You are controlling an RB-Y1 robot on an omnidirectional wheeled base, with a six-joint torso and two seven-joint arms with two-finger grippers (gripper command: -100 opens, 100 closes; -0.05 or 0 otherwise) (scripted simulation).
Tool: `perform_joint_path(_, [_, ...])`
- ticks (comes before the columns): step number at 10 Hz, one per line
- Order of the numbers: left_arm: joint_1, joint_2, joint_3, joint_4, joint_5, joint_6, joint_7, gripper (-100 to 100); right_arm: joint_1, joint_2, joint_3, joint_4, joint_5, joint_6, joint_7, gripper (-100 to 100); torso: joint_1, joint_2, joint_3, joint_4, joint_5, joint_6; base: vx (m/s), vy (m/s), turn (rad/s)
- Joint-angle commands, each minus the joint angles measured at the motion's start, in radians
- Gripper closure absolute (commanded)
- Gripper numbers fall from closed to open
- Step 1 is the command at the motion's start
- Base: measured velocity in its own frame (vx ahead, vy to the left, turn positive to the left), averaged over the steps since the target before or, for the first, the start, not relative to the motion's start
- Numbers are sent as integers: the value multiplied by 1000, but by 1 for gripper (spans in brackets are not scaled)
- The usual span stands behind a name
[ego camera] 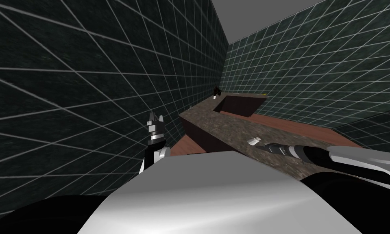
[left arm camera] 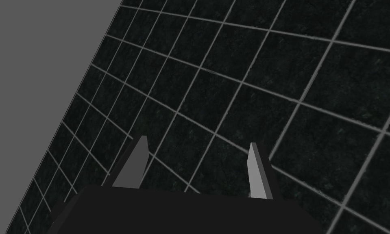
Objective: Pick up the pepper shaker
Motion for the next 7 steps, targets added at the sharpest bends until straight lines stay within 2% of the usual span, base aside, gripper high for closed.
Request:
perform_joint_path(1, [0, 0, 0, 0, 0, 0, 0, 0, -25, 31, 30, 14, 8, 8, 16, -100, 0, 0, 0, 0, 0, 0, -2, -4, 32])
perform_joint_path(2, [0, 0, 0, 0, 0, 0, 0, 0, -10, 15, 12, 9, 2, 2, 8, -100, 0, 0, 0, 0, 0, 0, 0, 0, 0])
perform_joint_path(3, [0, 0, 0, 0, 0, 0, 0, 0, -11, 17, 14, 11, 3, 2, 9, 100, 0, 0, 0, 0, 0, 0, 0, 0, 0])
perform_joint_path(7, [0, 0, 0, 0, 0, 0, 0, 0, -11, 16, 13, 10, 3, 2, 9, 100, 0, 0, 0, 0, 0, 0, 0, 0, 0])
